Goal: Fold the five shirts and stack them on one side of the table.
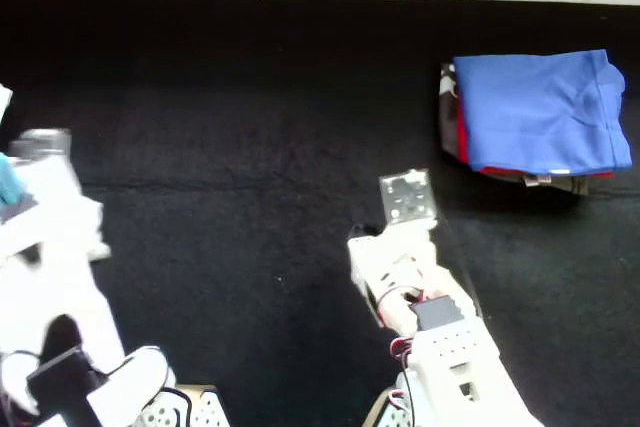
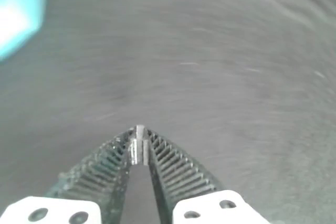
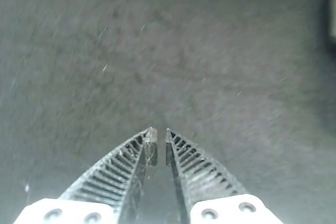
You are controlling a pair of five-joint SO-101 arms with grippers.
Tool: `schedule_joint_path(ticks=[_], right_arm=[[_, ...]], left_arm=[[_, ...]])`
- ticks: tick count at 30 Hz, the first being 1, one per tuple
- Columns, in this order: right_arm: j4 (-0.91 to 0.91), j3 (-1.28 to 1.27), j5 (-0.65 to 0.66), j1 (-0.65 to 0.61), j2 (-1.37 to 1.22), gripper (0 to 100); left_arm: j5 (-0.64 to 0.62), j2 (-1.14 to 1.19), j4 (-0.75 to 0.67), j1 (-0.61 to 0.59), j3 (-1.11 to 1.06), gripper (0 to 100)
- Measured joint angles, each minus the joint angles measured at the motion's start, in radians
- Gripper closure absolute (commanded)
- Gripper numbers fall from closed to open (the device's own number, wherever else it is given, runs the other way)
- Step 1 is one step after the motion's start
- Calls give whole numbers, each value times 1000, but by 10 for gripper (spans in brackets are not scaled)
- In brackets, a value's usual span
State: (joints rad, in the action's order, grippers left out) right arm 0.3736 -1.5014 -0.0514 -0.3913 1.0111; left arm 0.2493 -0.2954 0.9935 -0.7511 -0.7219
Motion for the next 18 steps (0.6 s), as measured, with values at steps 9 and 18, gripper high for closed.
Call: schedule_joint_path(ticks=[9, 18], right_arm=[[0, 35, 0, -64, -94, 957], [0, 37, 0, -64, -97, 957]], left_arm=[[107, 209, 347, -196, 566, 832], [109, 516, 345, -272, 792, 832]])
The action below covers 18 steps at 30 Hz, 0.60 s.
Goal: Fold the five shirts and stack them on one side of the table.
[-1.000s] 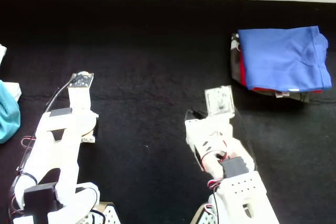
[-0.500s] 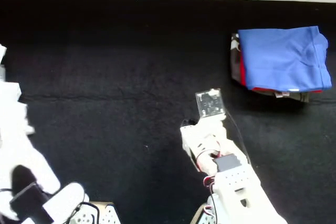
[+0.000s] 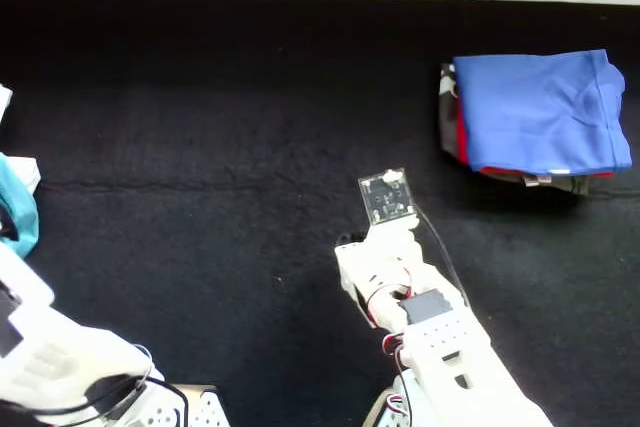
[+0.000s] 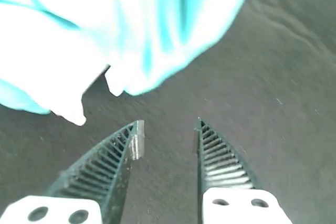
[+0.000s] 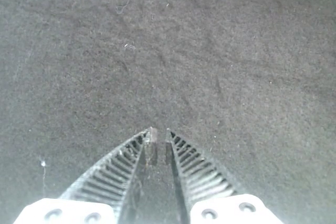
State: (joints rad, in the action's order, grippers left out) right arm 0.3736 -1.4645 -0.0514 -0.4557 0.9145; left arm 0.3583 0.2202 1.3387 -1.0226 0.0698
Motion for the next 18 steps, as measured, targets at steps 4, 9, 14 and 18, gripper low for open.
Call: schedule_joint_path(ticks=[4, 9, 14, 18], right_arm=[[0, 0, 0, 0, 0, 957], [0, 0, 0, 0, 0, 957], [0, 0, 0, 0, 0, 957], [0, 0, 0, 0, 0, 957]], left_arm=[[0, 121, -46, -61, 38, 832], [0, 227, -110, -69, 75, 832], [0, 284, -140, -51, 118, 832], [0, 319, -140, -12, 166, 838]])
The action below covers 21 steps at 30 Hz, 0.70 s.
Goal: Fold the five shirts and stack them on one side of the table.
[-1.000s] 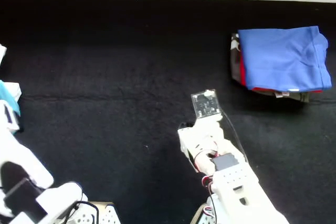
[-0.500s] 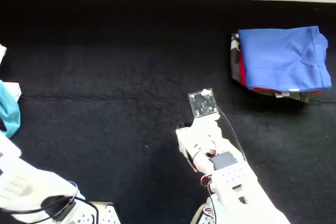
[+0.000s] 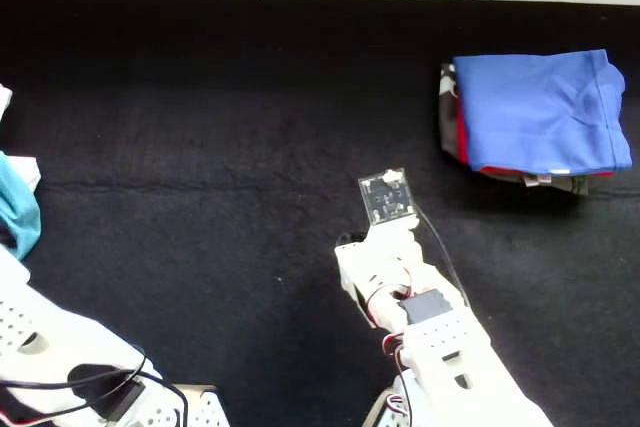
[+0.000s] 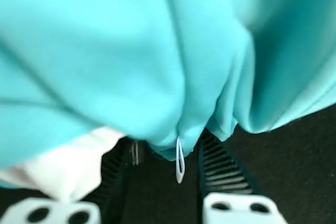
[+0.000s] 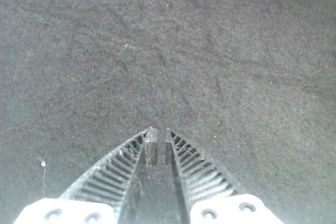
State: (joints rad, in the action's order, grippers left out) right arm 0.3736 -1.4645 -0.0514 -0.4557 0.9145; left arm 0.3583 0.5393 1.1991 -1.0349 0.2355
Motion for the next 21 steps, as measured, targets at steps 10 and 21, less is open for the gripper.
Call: schedule_joint_path(ticks=[10, 21], right_arm=[[0, 0, 0, 0, 0, 957], [0, 0, 0, 0, 0, 957]], left_arm=[[0, 37, 3, 95, 74, 992], [0, -127, 367, 278, 293, 992]])
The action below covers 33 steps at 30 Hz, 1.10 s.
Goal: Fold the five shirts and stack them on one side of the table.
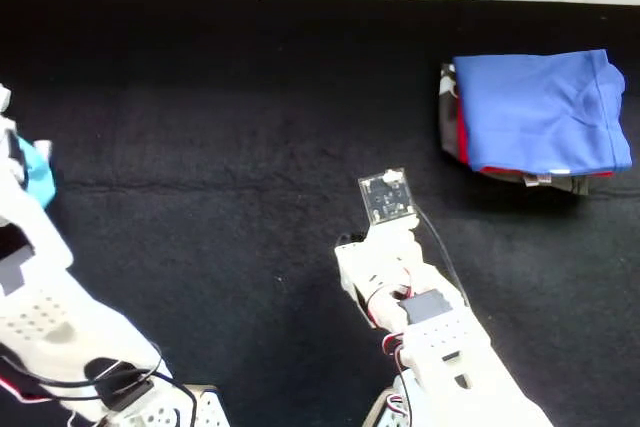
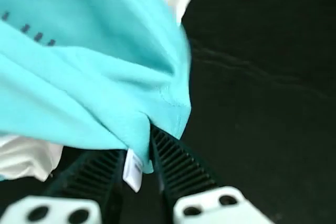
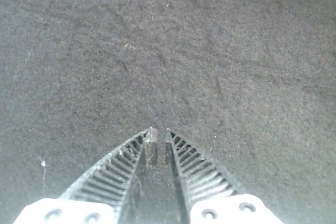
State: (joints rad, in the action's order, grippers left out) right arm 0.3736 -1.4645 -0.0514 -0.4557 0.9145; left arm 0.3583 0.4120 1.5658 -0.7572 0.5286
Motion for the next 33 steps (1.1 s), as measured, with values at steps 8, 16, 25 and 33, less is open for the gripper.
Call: schedule_joint_path(ticks=[8, 16, 25, 33], right_arm=[[0, 0, 0, 0, 0, 957], [0, 0, 0, 0, 0, 957], [0, 0, 0, 0, 0, 957], [0, 0, 0, 0, 0, 957]], left_arm=[[0, -272, 129, 244, 186, 992], [0, -485, 75, 580, 387, 992], [0, -514, -144, 763, 517, 992], [0, -517, -219, 957, 678, 992]])
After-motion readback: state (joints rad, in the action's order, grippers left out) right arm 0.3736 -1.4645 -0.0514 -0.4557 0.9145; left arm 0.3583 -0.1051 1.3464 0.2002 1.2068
